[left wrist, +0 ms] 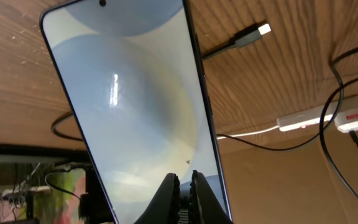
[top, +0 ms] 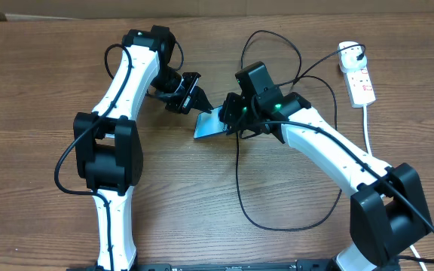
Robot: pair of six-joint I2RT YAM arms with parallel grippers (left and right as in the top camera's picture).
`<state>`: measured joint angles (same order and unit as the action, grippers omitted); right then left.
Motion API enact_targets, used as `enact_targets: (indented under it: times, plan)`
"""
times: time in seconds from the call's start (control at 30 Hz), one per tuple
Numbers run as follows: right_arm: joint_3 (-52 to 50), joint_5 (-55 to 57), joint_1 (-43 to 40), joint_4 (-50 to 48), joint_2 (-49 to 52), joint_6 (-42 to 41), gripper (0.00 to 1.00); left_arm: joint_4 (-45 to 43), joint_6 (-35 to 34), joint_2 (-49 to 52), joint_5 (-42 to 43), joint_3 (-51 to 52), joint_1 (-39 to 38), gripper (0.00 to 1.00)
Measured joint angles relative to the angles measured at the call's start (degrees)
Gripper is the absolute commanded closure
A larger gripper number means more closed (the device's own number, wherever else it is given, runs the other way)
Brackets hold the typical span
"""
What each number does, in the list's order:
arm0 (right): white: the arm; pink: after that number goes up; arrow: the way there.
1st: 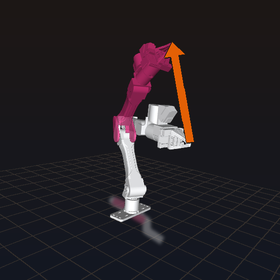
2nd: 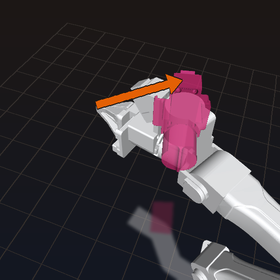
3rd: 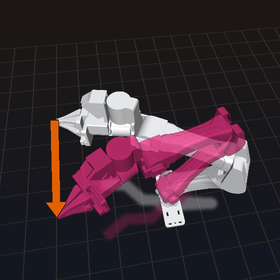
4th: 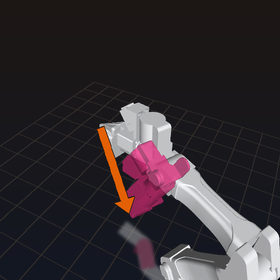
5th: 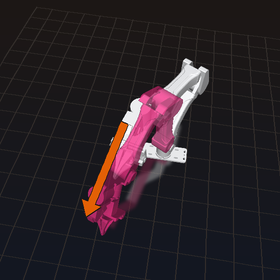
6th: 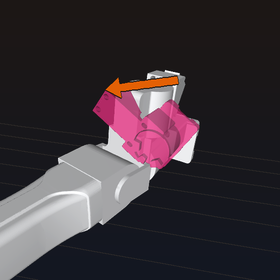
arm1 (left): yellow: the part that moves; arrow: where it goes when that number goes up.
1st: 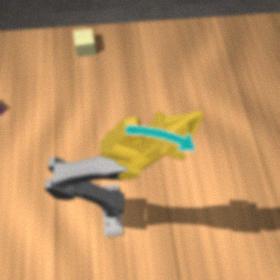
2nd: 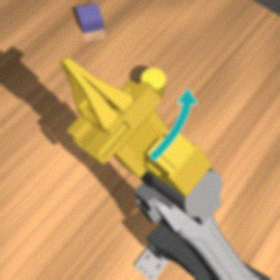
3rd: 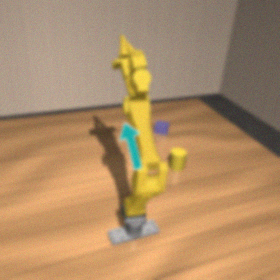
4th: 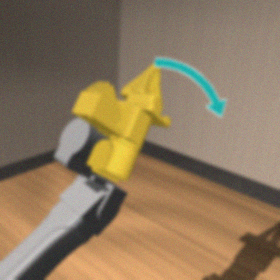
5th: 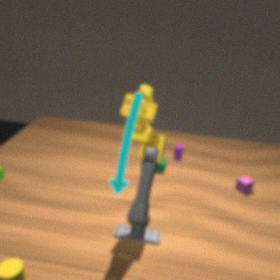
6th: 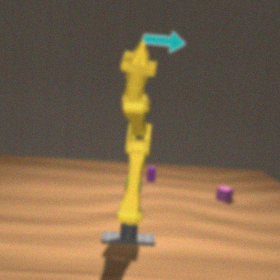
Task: Plug charger to phone and switch on socket
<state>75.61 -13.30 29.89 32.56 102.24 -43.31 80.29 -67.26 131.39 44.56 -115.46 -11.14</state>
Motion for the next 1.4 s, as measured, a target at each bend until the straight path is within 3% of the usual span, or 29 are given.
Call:
enact_targets:
  times: [0.13,0.2,0.37,0.5,0.57,0.67,0.73,0.83,1.03,1.4]
  plan:
    - [0.0,-2.0,-2.8,-0.4,0.0,1.4,0.96,-1.9,4.5,0.0,0.0,0.0,0.7,0.95]
    - [0.0,-3.5,-4.8,-0.5,-0.2,2.6,0.96,-2.4,8.0,0.0,0.3,0.0,1.4,0.88]
    - [0.0,-9.2,-9.6,-1.3,-1.5,5.8,0.96,-4.6,21.3,0.0,4.4,0.0,4.4,0.83]
    - [0.0,-15.7,-12.9,-3.6,-2.0,7.5,0.96,-6.6,33.0,0.0,12.4,0.0,6.4,0.78]
    - [0.0,-18.9,-14.4,-6.0,-2.0,7.9,0.96,-6.6,37.1,0.0,15.7,0.0,6.7,0.69]
    - [0.0,-22.8,-16.1,-9.9,-2.0,7.7,0.96,-6.6,41.8,0.0,19.2,-0.1,6.6,0.42]
    - [0.0,-24.3,-16.8,-11.5,-2.0,7.1,0.96,-6.6,43.9,0.0,20.4,-0.1,6.3,0.3]
    - [0.0,-25.2,-17.4,-13.7,-2.0,6.2,0.96,-6.6,46.2,0.0,21.9,-0.1,6.0,0.22]
    - [0.0,-25.7,-17.5,-16.6,-2.1,3.1,0.96,-6.6,47.7,0.0,23.2,-0.2,5.9,0.2]
    - [0.0,-25.4,-17.6,-19.7,-2.1,-6.3,0.96,-8.2,52.5,0.0,28.4,-0.2,4.7,0.33]
